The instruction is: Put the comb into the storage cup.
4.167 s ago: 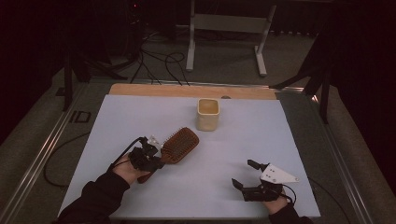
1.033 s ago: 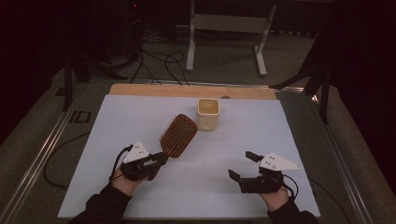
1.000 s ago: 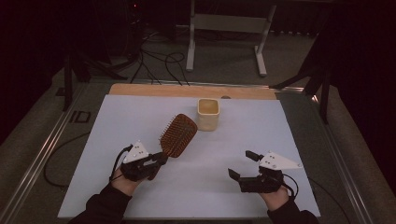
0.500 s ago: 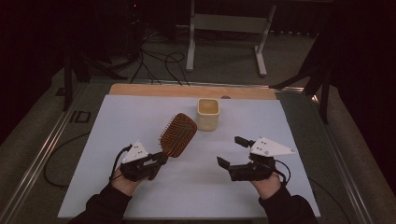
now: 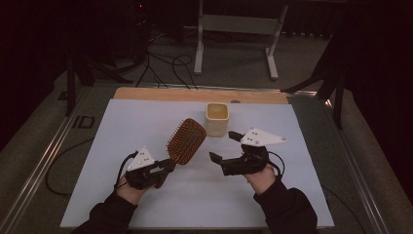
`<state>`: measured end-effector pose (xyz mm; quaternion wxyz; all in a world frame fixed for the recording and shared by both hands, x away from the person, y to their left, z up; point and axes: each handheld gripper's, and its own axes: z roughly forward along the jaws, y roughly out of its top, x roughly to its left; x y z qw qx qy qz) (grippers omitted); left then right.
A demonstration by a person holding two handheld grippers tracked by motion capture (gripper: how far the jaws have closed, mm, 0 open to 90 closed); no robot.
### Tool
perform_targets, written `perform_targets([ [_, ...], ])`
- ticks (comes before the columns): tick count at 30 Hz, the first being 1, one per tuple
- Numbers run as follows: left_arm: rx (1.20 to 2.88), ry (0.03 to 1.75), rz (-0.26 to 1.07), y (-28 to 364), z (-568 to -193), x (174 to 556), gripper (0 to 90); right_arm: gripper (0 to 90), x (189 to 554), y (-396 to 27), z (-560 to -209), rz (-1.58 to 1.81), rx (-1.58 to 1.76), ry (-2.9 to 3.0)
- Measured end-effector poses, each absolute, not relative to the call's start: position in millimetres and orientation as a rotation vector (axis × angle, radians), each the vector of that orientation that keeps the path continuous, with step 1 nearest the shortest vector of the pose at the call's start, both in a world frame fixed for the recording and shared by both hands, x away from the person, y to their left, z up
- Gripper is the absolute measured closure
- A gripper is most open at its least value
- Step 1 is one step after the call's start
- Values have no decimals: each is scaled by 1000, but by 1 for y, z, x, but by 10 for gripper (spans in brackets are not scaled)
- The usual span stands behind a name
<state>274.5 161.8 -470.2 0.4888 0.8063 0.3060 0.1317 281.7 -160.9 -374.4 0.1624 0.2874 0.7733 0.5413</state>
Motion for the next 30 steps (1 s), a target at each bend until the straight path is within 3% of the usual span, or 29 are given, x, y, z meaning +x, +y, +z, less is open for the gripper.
perform_targets([
  [22, 1956, 729, 323, 161, -471, 274, 742, 90, 315, -114, -380, 1647, 1035, 2175],
  [30, 1951, 735, 327, 162, -471, 274, 742, 89, 325, -108, -386, 1742, 1257, 2177],
])
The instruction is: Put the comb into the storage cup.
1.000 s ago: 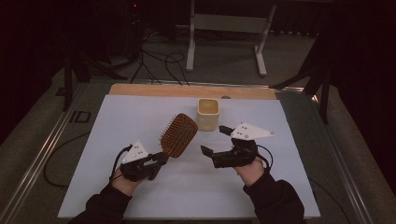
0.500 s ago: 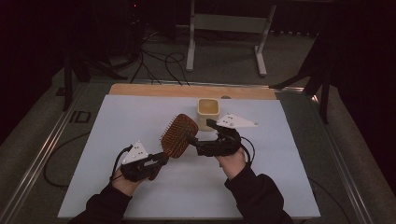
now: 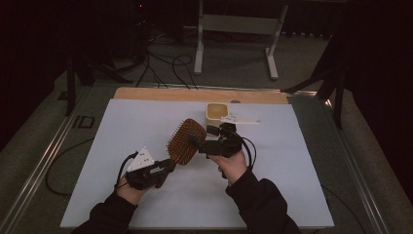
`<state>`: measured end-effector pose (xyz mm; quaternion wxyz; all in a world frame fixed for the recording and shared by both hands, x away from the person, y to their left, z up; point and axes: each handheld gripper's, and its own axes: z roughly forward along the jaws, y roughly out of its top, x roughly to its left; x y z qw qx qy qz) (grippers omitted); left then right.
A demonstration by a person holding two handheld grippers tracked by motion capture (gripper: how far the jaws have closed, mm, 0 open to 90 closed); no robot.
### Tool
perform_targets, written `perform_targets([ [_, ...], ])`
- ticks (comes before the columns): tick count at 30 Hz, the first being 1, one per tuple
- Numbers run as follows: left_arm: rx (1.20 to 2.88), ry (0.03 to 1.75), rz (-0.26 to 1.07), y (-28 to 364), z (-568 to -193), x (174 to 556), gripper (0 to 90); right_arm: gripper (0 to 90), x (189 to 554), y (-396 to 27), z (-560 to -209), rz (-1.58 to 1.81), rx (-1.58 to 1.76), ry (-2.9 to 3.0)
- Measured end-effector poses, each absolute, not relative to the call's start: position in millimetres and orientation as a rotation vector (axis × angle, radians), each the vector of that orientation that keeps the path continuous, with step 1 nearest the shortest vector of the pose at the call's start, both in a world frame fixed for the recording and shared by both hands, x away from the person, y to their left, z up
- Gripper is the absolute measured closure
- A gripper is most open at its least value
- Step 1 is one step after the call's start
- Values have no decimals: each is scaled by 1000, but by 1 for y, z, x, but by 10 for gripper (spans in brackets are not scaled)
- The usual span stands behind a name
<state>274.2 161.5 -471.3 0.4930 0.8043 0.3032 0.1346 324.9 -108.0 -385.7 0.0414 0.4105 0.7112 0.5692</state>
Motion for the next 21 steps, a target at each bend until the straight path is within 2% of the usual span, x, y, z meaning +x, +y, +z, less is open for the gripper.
perform_targets([
  [5, 1951, 735, 331, 162, -471, 274, 742, 92, 329, -105, -392, 1825, 1370, 2213],
  [21, 1947, 729, 331, 162, -472, 274, 742, 266, 331, -91, -406, 1870, 1543, 2274],
])
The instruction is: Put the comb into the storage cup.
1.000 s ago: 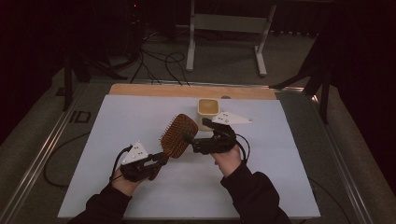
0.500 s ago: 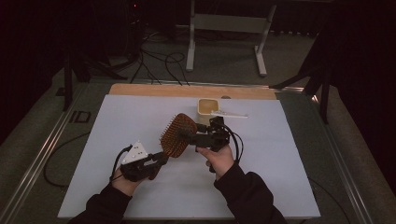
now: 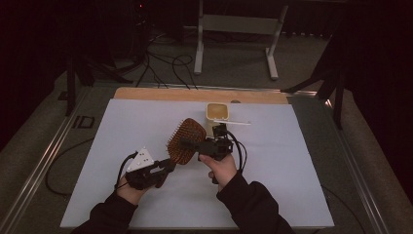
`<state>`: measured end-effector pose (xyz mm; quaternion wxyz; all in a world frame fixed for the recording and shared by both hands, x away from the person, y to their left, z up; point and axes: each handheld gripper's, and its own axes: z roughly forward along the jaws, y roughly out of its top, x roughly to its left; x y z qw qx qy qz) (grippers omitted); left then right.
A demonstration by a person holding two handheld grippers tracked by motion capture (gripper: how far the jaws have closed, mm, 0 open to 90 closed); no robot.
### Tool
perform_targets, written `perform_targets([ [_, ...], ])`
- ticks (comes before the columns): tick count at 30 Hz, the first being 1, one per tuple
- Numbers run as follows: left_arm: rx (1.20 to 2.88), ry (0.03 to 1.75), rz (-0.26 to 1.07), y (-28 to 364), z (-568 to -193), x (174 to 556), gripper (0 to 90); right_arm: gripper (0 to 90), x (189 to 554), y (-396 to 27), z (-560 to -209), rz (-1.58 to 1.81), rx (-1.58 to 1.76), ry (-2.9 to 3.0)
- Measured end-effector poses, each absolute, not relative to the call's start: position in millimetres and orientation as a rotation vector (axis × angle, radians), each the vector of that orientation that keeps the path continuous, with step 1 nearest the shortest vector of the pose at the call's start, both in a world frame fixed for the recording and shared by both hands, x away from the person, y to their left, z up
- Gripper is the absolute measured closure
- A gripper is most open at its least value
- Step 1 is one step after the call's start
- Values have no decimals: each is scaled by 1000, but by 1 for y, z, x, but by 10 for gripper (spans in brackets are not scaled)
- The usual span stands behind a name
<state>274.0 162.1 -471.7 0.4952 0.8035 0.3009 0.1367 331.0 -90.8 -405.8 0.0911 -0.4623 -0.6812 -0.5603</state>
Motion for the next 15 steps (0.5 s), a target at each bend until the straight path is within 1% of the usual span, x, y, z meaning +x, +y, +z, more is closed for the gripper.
perform_targets([
  [2, 1946, 726, 326, 162, -472, 274, 742, 284, 331, -90, -407, -1665, -1377, -2026],
  [3, 1948, 723, 329, 162, -472, 274, 742, 327, 331, -89, -408, -1653, -1381, -2020],
  [5, 1948, 723, 323, 162, -471, 274, 742, 353, 331, -87, -409, -1637, -1381, -2033],
  [7, 1947, 719, 323, 162, -472, 274, 742, 407, 331, -85, -410, -1631, -1379, -2041],
  [15, 1945, 717, 310, 163, -472, 274, 742, 443, 331, -85, -410, -1628, -1379, -2039],
])
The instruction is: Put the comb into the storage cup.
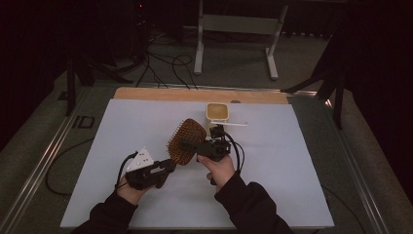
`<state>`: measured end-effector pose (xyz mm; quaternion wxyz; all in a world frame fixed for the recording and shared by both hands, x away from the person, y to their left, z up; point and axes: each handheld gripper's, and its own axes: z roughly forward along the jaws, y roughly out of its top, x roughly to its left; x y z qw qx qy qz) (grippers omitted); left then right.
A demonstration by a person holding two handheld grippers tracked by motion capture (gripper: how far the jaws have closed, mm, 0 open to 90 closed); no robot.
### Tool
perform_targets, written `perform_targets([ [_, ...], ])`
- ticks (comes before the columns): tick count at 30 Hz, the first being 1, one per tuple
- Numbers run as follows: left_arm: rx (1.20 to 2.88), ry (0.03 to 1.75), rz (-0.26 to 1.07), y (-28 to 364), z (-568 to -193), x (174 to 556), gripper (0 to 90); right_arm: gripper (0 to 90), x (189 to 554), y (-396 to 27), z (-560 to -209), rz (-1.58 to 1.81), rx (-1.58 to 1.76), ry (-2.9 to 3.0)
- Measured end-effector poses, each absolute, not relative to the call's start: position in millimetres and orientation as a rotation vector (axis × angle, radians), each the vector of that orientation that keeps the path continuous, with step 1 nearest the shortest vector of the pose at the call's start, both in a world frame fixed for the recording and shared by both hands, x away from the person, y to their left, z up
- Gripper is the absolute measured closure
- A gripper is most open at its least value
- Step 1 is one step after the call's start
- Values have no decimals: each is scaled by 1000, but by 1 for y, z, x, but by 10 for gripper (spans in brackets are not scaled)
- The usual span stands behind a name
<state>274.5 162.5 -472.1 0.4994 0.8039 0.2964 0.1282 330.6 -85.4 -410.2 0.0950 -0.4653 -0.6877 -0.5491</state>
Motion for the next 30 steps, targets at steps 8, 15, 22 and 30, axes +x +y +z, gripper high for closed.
perform_targets([
  [8, 1951, 713, 288, 161, -473, 276, 742, 491, 328, -86, -409, -1647, -1366, -2065],
  [15, 1928, 723, 235, 161, -475, 279, 728, 517, 324, -83, -406, -1667, -1356, -2120],
  [22, 1910, 747, 172, 164, -476, 283, 537, 521, 324, -83, -402, -1668, -1349, -2186],
  [30, 1922, 745, 141, 163, -476, 284, 409, 519, 326, -89, -395, -1705, -1336, -2221],
])
